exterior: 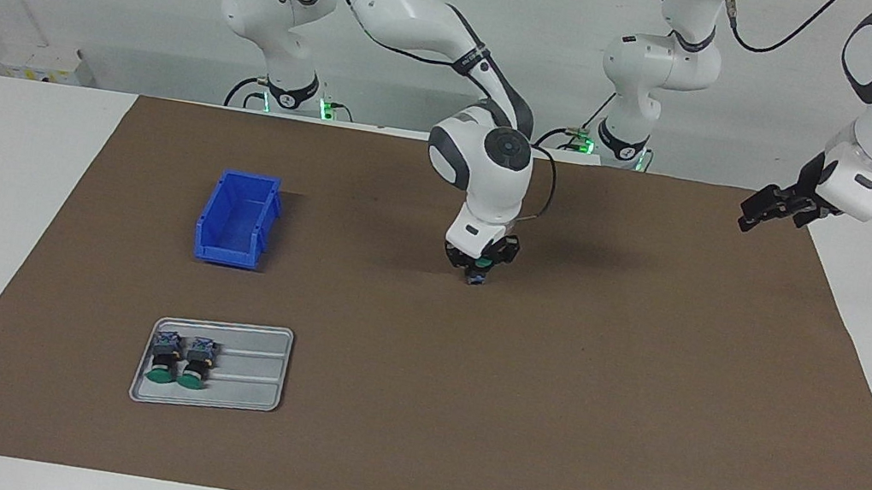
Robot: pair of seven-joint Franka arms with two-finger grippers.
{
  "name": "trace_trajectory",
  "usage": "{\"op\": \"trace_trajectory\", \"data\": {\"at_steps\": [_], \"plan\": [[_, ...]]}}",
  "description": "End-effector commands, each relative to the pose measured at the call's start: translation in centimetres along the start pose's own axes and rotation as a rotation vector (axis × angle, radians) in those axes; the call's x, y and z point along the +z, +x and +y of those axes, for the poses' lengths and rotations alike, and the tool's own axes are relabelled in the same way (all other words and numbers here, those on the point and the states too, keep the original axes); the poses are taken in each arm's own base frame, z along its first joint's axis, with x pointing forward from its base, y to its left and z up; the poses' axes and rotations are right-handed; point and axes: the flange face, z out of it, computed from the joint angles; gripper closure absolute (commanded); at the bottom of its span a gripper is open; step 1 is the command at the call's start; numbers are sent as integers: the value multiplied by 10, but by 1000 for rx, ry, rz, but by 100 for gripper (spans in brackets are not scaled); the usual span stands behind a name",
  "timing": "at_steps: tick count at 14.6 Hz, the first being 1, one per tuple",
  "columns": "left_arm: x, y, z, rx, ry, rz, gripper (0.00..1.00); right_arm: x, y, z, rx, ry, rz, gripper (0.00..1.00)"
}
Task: Place and press button with both arms
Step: 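Carry the green button over the blue bin with the right gripper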
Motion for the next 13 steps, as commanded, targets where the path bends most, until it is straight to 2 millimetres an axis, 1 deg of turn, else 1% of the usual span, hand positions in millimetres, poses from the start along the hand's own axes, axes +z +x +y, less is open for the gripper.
{"op": "trace_trajectory", "data": {"at_steps": [1, 2, 3, 4, 5, 6, 7, 8, 9, 10, 11, 12, 13], "plan": [[-1, -7, -3, 3, 12, 2, 0, -58, 16, 81, 87, 2, 19, 99], [-1, -7, -3, 3, 12, 1, 0, -76, 11, 123, 96, 0, 17, 100], [-1, -7, -3, 3, 12, 2, 0, -88, 2, 167, 79, 0, 17, 100], [-1, -7, -3, 3, 12, 1, 0, -101, -9, 206, 68, 0, 22, 100], [-1, -7, -3, 4, 13, 1, 0, -113, -22, 238, 68, 0, 26, 100], [-1, -7, -3, 4, 13, 1, 0, -124, -35, 282, 91, 2, 29, 100], [-1, -7, -3, 3, 14, 1, 0, -133, -48, 318, 117, 10, 33, 100], [-1, -7, -3, 3, 12, 1, 0, -136, -63, 342, 122, 10, 30, 100], [-1, -7, -3, 3, 12, 1, 0, -134, -78, 368, 130, 9, 31, 100], [-1, -7, -3, 3, 12, 2, 0, -128, -87, 392, 137, 9, 21, 100], [-1, -7, -3, 3, 12, 2, 0, -119, -92, 412, 156, 9, 23, 100], [-1, -7, -3, 3, 12, 2, 0, -113, -96, 425, 177, 9, 26, 100], [-1, -7, -3, 3, 12, 1, 0, -105, -99, 431, 188, 10, 19, 100]]}}
